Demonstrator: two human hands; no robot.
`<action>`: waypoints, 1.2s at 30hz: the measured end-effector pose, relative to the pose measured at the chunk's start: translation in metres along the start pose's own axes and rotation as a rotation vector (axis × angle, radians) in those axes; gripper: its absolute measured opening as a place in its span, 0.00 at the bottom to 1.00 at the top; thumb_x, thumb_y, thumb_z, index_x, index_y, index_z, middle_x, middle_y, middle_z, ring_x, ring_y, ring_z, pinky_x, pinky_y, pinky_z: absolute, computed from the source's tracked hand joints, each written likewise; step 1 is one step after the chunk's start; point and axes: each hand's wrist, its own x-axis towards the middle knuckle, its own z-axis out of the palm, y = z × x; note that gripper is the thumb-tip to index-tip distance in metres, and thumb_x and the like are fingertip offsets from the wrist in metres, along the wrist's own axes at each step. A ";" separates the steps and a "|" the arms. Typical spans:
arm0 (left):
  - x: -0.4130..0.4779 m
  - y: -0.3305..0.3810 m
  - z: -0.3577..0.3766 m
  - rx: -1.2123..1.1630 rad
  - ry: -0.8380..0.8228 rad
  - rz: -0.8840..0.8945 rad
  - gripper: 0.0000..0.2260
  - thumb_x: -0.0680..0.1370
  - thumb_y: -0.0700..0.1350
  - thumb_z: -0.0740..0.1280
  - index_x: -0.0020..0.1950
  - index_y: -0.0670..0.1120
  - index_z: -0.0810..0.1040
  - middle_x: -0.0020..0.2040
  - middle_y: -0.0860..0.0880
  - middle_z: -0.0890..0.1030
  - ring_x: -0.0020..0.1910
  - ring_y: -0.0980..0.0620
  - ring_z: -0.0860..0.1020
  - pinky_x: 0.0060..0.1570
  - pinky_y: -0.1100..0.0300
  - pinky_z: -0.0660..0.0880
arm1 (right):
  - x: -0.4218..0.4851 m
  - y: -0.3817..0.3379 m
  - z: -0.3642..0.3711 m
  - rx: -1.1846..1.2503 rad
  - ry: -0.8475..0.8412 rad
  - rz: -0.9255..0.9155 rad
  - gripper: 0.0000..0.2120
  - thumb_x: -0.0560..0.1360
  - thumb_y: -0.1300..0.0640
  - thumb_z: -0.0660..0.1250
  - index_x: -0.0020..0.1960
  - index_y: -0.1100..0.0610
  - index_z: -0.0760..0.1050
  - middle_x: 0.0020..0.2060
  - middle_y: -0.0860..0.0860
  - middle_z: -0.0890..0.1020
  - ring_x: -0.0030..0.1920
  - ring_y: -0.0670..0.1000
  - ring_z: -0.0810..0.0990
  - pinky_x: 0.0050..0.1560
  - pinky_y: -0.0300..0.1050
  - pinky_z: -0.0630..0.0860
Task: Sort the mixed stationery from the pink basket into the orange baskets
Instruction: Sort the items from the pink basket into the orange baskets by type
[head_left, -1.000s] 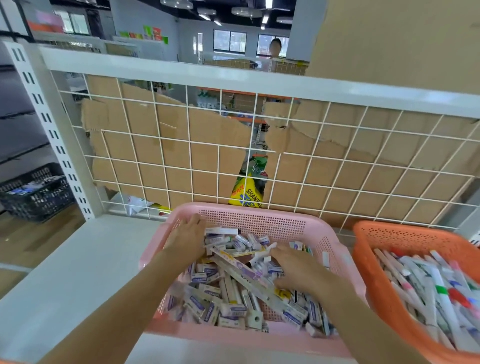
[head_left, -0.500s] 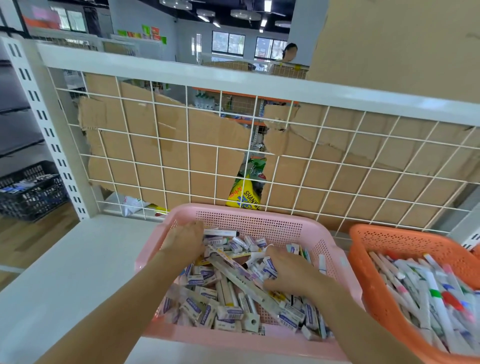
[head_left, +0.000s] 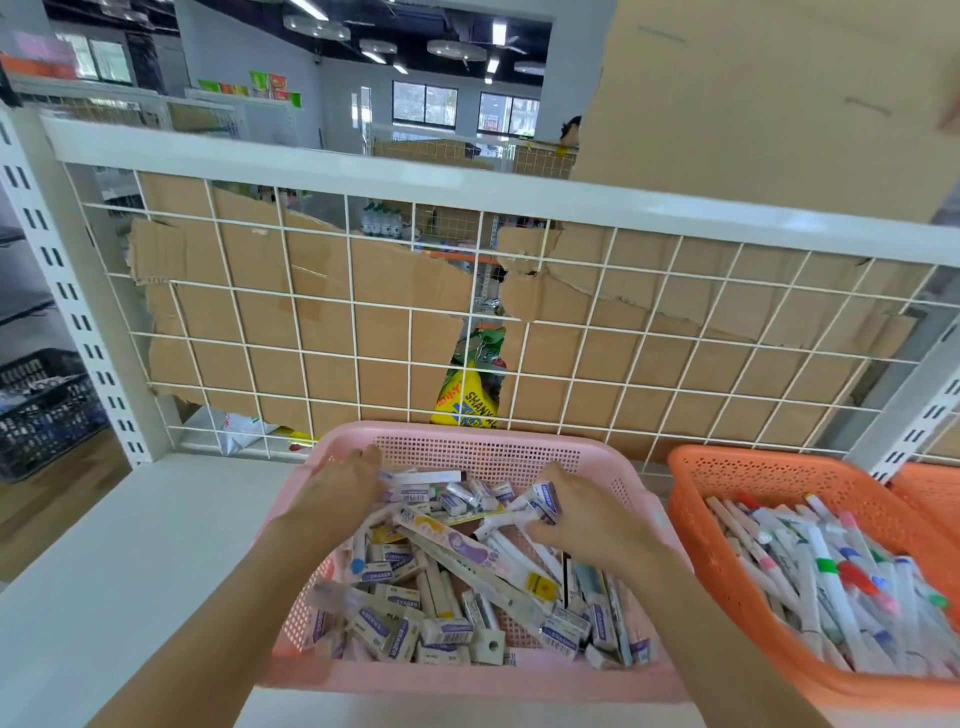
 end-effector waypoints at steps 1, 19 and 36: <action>0.000 0.000 -0.001 -0.016 0.003 0.002 0.15 0.81 0.44 0.58 0.68 0.43 0.64 0.63 0.45 0.75 0.53 0.52 0.78 0.50 0.62 0.77 | -0.003 0.001 -0.002 0.003 0.020 0.000 0.19 0.73 0.47 0.67 0.57 0.54 0.64 0.36 0.50 0.73 0.35 0.47 0.71 0.33 0.44 0.65; -0.045 0.031 -0.029 -0.226 0.380 0.233 0.08 0.76 0.42 0.68 0.51 0.39 0.76 0.32 0.50 0.70 0.35 0.42 0.77 0.34 0.54 0.70 | -0.109 0.045 -0.041 0.044 0.473 0.211 0.17 0.70 0.53 0.70 0.56 0.52 0.70 0.43 0.50 0.78 0.47 0.54 0.76 0.43 0.45 0.69; -0.095 0.185 -0.002 -0.412 0.294 0.350 0.11 0.78 0.46 0.62 0.58 0.43 0.73 0.42 0.43 0.77 0.40 0.40 0.77 0.36 0.54 0.68 | -0.287 0.155 -0.074 0.000 0.639 0.440 0.19 0.70 0.53 0.72 0.57 0.55 0.69 0.36 0.51 0.76 0.45 0.60 0.78 0.36 0.45 0.62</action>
